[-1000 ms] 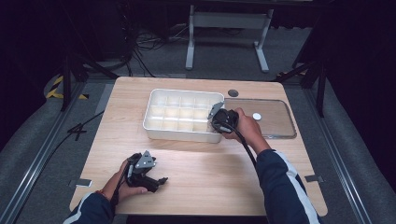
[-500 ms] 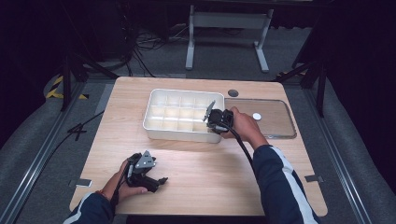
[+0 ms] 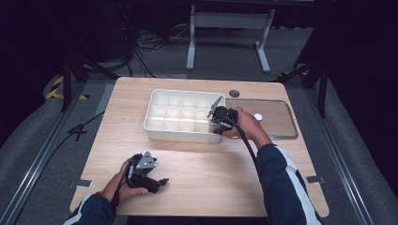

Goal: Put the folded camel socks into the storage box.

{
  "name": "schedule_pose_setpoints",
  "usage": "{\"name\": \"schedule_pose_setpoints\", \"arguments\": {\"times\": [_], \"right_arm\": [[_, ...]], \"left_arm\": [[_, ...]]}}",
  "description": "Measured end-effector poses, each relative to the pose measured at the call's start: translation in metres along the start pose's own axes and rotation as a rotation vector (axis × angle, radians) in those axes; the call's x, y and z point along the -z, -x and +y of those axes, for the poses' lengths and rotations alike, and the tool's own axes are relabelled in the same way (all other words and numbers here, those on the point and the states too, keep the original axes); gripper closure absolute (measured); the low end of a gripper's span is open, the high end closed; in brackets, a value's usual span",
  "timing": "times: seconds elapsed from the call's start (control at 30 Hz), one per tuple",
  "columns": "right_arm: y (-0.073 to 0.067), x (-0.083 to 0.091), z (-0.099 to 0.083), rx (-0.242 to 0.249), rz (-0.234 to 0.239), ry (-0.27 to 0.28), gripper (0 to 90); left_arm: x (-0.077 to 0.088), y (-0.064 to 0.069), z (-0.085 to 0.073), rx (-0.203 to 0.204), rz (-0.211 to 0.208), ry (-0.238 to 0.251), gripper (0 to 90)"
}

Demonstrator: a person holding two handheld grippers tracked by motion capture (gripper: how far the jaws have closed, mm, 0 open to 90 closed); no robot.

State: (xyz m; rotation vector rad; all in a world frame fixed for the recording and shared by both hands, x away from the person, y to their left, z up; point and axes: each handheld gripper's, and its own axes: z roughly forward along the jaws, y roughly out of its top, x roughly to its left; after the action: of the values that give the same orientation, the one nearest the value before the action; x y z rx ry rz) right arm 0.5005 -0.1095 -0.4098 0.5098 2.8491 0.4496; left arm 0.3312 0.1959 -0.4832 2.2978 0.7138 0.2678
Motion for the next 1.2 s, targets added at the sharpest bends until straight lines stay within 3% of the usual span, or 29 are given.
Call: {"name": "schedule_pose_setpoints", "arguments": {"times": [0.13, 0.3, 0.47, 0.57, 0.83, 0.97, 1.2], "right_arm": [[0.000, 0.005, -0.001, -0.019, 0.003, 0.034, 54.6], [-0.002, 0.017, 0.001, -0.036, -0.026, 0.085, 54.6], [-0.004, 0.021, 0.002, -0.049, -0.019, 0.139, 65.0], [-0.005, 0.018, 0.003, -0.054, -0.036, 0.151, 76.8], [-0.009, 0.008, 0.009, -0.053, -0.037, 0.100, 82.5], [-0.003, 0.004, 0.005, -0.114, -0.001, 0.103, 82.9], [0.000, -0.002, 0.003, -0.160, 0.029, 0.068, 83.2]], "left_arm": [[0.000, 0.000, 0.000, 0.000, -0.001, 0.000, 11.0], [0.000, 0.000, 0.000, 0.003, -0.001, 0.001, 11.1], [0.000, 0.000, 0.000, 0.003, -0.002, 0.001, 11.0], [0.000, 0.000, 0.000, 0.003, -0.002, 0.001, 11.0], [0.000, 0.000, 0.000, 0.002, -0.001, 0.001, 11.0], [0.000, 0.000, 0.000, 0.004, 0.001, 0.003, 11.1], [0.000, 0.000, 0.000, 0.000, 0.003, 0.001, 11.1]]}}
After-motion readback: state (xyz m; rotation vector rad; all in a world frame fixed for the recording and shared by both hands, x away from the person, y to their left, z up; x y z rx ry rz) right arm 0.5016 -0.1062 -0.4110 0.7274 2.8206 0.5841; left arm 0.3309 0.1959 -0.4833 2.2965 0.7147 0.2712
